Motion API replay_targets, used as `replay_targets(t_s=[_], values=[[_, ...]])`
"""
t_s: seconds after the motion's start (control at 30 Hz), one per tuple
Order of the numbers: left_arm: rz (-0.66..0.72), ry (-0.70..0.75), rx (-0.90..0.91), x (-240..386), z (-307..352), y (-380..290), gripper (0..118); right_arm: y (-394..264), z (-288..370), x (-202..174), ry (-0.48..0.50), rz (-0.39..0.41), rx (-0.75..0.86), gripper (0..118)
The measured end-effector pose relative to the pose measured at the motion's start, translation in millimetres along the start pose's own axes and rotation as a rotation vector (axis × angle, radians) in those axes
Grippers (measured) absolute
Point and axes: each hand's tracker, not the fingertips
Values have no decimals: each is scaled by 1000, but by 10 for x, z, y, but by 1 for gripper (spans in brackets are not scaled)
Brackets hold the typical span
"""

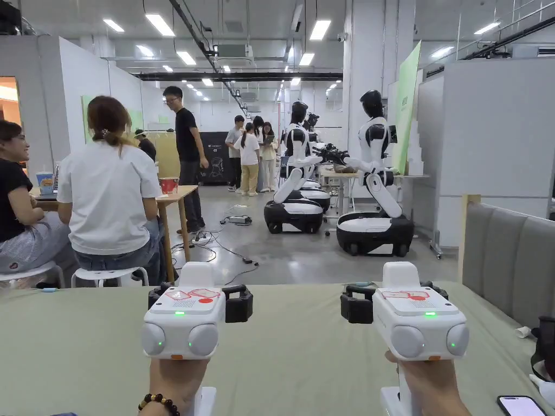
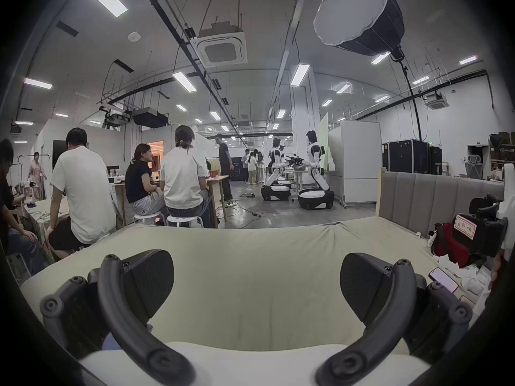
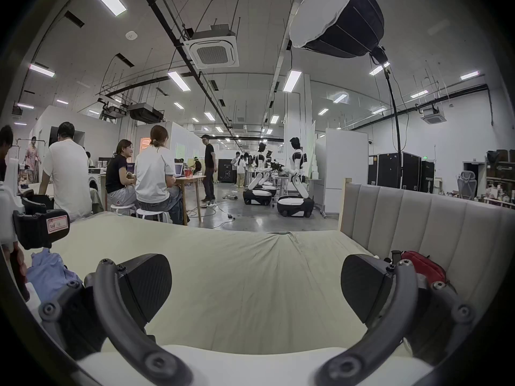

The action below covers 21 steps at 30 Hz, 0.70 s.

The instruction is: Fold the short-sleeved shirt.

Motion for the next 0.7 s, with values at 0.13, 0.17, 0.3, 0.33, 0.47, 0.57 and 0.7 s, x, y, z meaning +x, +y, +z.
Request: replay_targets(t_s=[0.13,0.17,0.3,0.33,0.47,0.57,0.7], values=[[2,2,-2,10,2,6,118,-16,-33,3,-6,3,-6,118],[9,5,1,8,3,7,118,-25,-54,9,-6,2,-7,118],[40,9,-4,-13,-6,-6,118,-30,-17,16,-5,-2,-10,118],[43,8,-9,-18,-5,-12,118,-32,-16,16,-6,-1,-11,118],[40,17,-16,-40,-42,-45,118,-45,-43,22,-7,0,-15,118],[40,11,-16,-51,-77,-44,118,-30,-8,10,-4,0,-13,118],[43,5,-16,-18,-32,-16,118,-30,-20,-6,3,-10,-15,118]])
